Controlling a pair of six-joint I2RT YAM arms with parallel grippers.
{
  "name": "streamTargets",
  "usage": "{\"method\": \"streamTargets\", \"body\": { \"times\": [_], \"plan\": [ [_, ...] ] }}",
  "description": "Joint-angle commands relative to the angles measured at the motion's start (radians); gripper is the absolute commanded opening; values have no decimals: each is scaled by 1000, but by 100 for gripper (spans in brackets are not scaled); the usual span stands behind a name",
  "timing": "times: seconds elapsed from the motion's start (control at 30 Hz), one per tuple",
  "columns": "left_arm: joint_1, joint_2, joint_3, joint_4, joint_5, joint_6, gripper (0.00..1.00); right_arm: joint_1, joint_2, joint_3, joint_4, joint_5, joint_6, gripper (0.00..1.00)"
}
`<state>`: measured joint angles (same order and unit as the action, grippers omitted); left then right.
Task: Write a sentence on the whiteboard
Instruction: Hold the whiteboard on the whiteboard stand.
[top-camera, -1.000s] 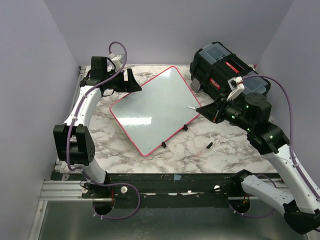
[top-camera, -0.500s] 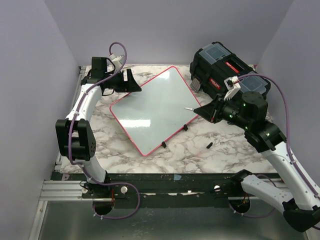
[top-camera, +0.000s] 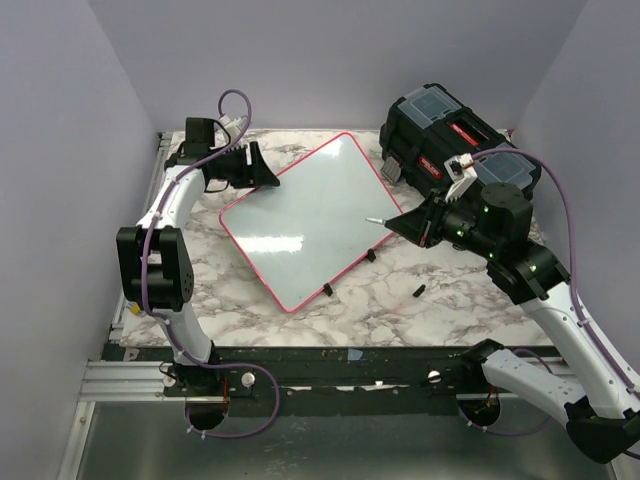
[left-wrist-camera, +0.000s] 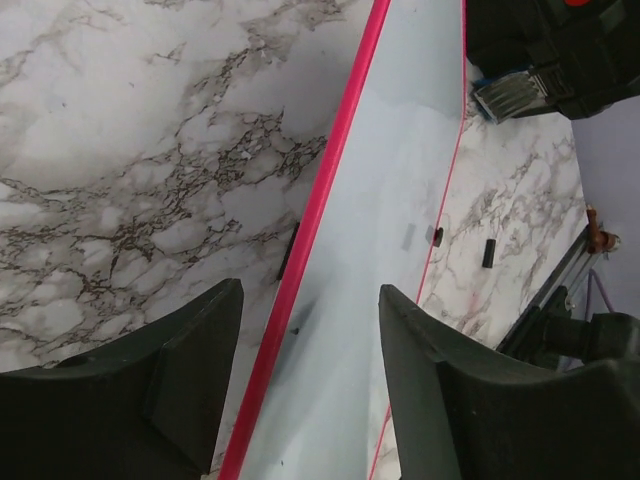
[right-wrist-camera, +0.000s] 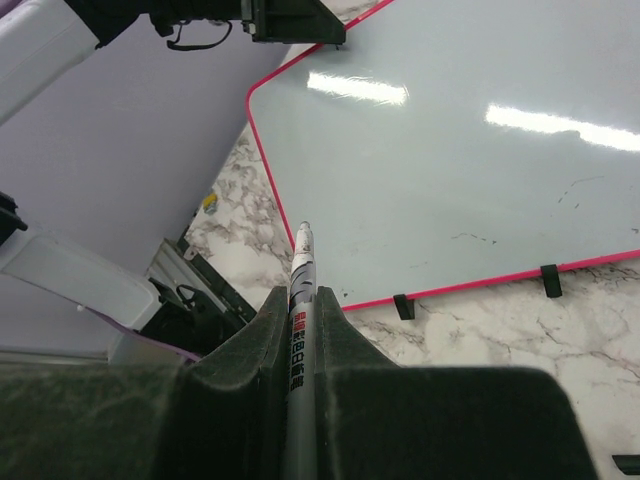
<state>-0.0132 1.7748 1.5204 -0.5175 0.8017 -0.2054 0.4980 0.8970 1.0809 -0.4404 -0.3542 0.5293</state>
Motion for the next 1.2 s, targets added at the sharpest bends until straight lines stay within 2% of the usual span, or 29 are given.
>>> {"method": "streamTargets", "body": {
  "times": [0.0, 0.37, 0.63, 0.93, 1.17],
  "plan": [
    [4, 48, 18, 0, 85, -10, 56, 4, -4, -13, 22, -37, -12, 1],
    [5, 96, 8, 33, 220, -42, 40, 3, -27, -16, 3, -45, -18, 1],
    [4, 110, 11, 38, 255, -50, 18, 3, -28, -16, 0, -54, -22, 1],
    [4, 55, -14, 86, 281, -56, 1, 4, -26, -17, 15, -60, -19, 1],
    [4, 23, -28, 87, 258, -16, 0, 6, 10, -8, 3, -53, -22, 1]
  ]
}}
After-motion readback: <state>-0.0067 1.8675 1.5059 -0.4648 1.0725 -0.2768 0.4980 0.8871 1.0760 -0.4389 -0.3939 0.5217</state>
